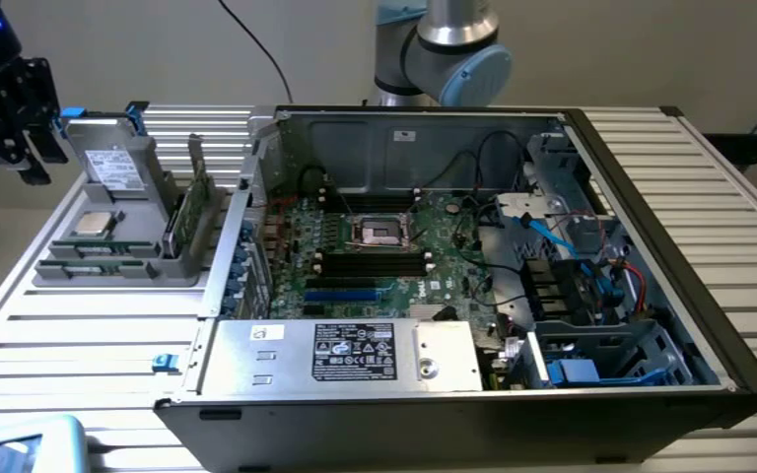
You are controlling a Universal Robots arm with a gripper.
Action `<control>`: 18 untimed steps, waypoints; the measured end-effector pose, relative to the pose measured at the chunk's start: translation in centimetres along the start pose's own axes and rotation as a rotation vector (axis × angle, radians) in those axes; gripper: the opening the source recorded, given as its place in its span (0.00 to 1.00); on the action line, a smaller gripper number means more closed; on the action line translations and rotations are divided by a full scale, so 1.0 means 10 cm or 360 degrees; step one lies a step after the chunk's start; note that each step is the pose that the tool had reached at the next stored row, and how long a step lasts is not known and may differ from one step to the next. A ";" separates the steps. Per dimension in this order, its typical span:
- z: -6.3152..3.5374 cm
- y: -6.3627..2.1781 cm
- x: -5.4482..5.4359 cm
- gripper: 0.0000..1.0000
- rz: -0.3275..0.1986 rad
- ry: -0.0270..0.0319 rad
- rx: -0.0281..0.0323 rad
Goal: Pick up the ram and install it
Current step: 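Pick up the ram and move it above insertion slot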
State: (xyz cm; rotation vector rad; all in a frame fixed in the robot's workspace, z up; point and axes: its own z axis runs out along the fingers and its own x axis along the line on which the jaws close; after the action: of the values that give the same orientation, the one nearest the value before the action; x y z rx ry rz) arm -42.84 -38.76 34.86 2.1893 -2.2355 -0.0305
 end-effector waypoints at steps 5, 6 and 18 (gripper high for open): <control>0.092 -0.001 0.00 0.43 0.0000 -0.00001 0.00001; 0.110 0.000 0.00 0.43 0.0000 -0.00001 0.00000; 0.328 0.001 0.00 0.43 0.0003 -0.00001 0.00000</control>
State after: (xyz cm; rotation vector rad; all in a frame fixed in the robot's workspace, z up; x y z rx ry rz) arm -42.93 -38.78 31.58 2.1872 -2.2377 -0.0305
